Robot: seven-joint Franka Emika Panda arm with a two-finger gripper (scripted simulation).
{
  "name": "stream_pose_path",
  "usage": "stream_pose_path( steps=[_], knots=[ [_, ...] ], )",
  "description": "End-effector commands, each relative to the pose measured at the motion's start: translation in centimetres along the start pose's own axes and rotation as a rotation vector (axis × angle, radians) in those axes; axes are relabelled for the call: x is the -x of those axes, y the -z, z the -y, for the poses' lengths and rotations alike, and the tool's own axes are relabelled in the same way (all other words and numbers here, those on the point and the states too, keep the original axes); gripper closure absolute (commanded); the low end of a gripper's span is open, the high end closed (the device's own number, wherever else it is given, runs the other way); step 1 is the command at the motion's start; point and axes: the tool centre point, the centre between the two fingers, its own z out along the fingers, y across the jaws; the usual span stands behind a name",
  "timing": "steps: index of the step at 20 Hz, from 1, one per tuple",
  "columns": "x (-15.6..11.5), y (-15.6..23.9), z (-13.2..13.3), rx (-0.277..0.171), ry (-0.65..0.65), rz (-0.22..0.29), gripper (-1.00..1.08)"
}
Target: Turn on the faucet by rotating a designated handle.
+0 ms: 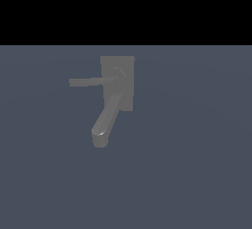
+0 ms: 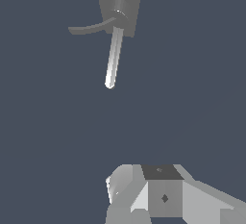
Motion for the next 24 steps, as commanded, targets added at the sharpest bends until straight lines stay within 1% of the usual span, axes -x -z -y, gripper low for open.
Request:
stream_pose_path(
  steps=[1, 4, 7, 10, 12, 15, 18, 20, 24],
  knots=[
    [0.0, 0.0, 0.0, 0.0, 0.0, 0.0, 1.08],
    [0.0, 0.1, -0.1, 0.01, -0.001, -0.004, 1.08],
    [-0.2, 0.3, -0.3, 0.039, -0.006, -0.015, 1.08],
    [-0.4, 0.7, -0.6, 0.089, -0.012, -0.034, 1.08],
    [-0.6, 1.1, -0.8, 0.133, -0.018, -0.051, 1.08],
    [-1.0, 1.9, -1.2, 0.215, -0.028, -0.082, 1.08],
    [-1.4, 3.0, -1.7, 0.318, -0.037, -0.118, 1.08],
    [-1.8, 3.9, -1.9, 0.398, -0.043, -0.145, 1.08],
    [-2.6, 6.0, -2.0, 0.574, -0.05, -0.201, 1.08]
  ],
)
